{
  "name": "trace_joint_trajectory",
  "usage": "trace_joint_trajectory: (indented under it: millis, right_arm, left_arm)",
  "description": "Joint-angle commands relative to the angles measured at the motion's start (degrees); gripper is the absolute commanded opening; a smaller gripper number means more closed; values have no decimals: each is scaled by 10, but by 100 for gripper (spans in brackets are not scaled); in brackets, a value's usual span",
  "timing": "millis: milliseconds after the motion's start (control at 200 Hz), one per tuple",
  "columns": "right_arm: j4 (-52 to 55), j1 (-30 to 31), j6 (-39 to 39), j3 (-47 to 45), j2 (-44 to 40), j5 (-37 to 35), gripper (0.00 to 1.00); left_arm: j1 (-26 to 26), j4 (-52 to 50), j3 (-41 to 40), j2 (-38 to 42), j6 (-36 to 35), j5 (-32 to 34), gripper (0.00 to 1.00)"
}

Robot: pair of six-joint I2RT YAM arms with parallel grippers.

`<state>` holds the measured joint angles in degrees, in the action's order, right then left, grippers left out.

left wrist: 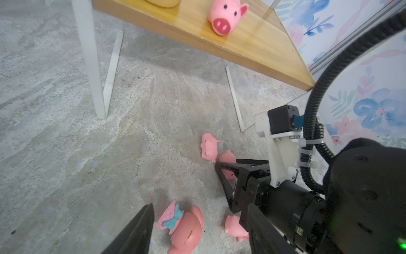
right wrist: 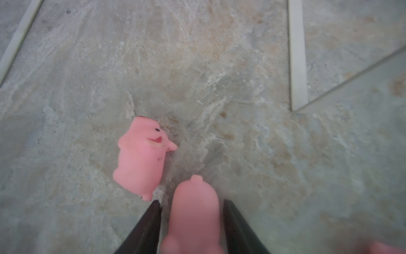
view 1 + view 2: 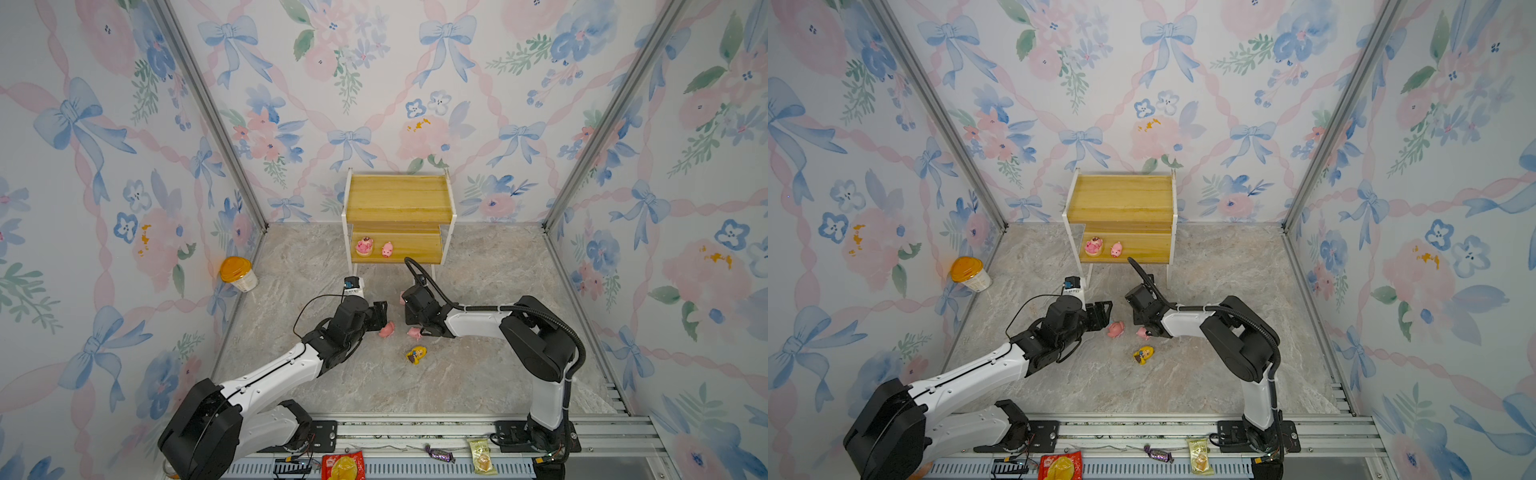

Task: Organize plastic toys on shelves
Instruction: Pick up the plastic toy from the center of the table.

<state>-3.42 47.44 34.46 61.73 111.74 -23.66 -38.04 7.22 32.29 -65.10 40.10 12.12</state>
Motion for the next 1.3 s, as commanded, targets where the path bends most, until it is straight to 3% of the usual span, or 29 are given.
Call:
trace_joint_trajectory:
  millis: [0,125,280,460,575,760,1075,1295]
  right_arm:
    - [-46,11,26,-31,6,-52,55]
    - [-133,18,-42,-64,11,-50,60]
    - [-246,29,-71,-106,36,-57,62]
    - [-340,46,-93,-140,58,-80,52]
    - [-339,54,-107,-138,58,-105,42]
    - [-333,59,-134,-153,9,-140,35]
    - [-302,88,-202,-155,-94,-177,32]
    - [-251,82,-225,-88,-125,-175,32]
  left_arm:
    - [4,4,-11,15,-3,2,68]
    - [4,4,-15,18,-4,4,68]
    - [4,5,-16,18,0,4,68]
    - [4,5,-18,26,-2,7,68]
    - [4,5,-21,34,-2,13,68]
    - [5,1,-14,31,-6,8,68]
    - [13,-13,-15,57,-13,29,68]
    - [16,-24,-30,68,-5,40,68]
